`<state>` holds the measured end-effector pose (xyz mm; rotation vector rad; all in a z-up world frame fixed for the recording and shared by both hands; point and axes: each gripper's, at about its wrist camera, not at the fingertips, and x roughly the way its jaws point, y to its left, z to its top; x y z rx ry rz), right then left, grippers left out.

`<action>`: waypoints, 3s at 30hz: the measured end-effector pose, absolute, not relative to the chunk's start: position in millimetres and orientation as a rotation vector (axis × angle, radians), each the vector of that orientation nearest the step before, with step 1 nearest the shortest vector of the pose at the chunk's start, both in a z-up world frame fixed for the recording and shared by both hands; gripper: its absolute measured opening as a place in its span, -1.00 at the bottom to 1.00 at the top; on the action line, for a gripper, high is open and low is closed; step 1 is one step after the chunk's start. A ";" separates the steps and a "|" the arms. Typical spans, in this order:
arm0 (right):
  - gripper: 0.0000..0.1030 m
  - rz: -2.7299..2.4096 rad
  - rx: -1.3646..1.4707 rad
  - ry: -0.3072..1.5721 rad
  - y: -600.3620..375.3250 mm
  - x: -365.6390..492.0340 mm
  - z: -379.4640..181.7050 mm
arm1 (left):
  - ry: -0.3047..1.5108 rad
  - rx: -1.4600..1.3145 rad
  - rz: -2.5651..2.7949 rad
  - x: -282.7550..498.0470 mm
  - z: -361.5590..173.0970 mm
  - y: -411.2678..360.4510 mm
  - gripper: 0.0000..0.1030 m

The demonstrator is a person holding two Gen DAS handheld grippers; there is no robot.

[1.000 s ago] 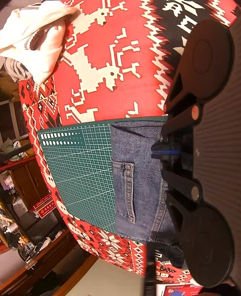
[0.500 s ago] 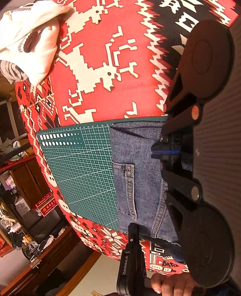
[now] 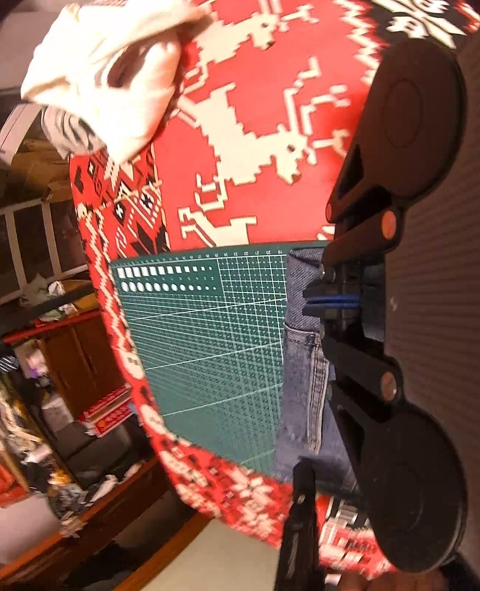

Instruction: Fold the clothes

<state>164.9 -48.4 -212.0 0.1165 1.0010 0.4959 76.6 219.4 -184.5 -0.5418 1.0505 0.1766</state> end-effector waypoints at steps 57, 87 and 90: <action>-0.93 0.553 0.082 0.982 -109.4 67.5 -204.0 | 1.140 -0.483 -0.039 33.3 -183.0 130.6 -0.94; -0.94 0.582 -0.121 1.011 -60.0 32.0 -207.7 | 1.154 -0.591 -0.078 8.3 -207.6 131.4 -0.94; -0.94 0.577 -0.083 1.044 -64.4 31.1 -206.1 | 1.152 -0.590 -0.081 7.9 -208.0 131.4 -0.94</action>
